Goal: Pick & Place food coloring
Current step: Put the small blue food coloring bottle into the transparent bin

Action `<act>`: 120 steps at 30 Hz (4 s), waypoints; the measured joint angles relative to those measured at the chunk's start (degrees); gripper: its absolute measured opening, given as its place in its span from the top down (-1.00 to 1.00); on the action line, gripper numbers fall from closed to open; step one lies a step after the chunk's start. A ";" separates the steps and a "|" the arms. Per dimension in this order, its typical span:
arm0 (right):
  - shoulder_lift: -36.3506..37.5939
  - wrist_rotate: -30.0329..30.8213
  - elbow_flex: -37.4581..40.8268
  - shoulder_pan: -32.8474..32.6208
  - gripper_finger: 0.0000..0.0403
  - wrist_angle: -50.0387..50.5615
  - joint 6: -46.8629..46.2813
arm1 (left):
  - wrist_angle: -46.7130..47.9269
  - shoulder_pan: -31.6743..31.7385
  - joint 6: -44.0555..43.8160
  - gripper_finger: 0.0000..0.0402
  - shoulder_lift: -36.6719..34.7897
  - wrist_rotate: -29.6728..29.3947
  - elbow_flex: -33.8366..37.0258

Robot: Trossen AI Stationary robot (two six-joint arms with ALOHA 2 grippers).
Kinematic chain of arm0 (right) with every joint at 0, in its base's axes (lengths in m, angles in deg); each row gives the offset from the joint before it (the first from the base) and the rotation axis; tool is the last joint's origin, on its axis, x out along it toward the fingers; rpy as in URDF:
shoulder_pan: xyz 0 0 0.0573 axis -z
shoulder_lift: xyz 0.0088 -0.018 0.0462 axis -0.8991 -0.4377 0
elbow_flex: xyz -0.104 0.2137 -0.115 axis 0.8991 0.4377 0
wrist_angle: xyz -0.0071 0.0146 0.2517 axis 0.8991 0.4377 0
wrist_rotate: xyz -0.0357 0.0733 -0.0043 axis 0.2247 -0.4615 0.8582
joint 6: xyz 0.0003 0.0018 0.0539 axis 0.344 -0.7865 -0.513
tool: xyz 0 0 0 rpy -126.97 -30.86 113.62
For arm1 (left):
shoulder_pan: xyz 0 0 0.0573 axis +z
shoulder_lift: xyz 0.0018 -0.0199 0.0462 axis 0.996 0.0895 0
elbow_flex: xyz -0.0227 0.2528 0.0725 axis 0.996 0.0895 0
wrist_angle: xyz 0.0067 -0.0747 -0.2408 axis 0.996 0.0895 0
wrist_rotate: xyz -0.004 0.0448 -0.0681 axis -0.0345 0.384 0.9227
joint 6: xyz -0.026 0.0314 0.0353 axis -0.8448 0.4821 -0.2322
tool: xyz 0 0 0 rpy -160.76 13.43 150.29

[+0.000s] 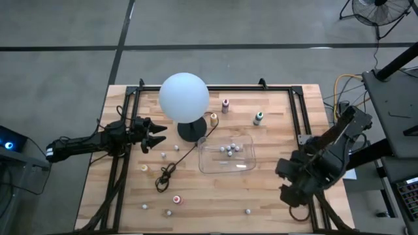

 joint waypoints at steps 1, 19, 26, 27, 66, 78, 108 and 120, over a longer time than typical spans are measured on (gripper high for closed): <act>-0.19 -0.01 0.36 -0.87 -0.42 0.20 -2.02 | 0.00 0.02 0.00 -0.39 0.02 0.00 0.00; -4.28 -6.91 13.61 -13.90 -0.38 -10.84 -10.85 | 0.07 0.00 0.00 -0.39 0.04 -0.02 0.00; -4.28 -11.16 21.21 -17.27 -0.33 -17.77 -10.55 | 0.07 0.02 0.00 -0.39 0.04 -0.02 0.00; -4.28 -11.78 22.35 -17.75 -0.32 -18.91 -10.59 | 0.07 0.02 0.00 -0.39 0.04 -0.02 0.00; -4.28 -11.83 37.51 -19.65 -0.26 -39.42 -4.57 | 0.13 0.00 -0.02 -0.39 0.04 -0.02 0.00; -4.28 -10.69 37.59 -19.65 -0.18 -40.00 -4.39 | 0.13 0.01 0.00 -0.39 0.04 -0.02 0.01; -4.17 -8.81 37.62 -19.65 0.78 -40.13 -2.16 | 0.14 0.00 0.00 -0.39 0.04 -0.02 0.01; -4.24 -8.85 35.48 -19.56 0.78 -37.61 -0.36 | 0.15 0.00 -0.02 -0.39 0.04 -0.02 0.00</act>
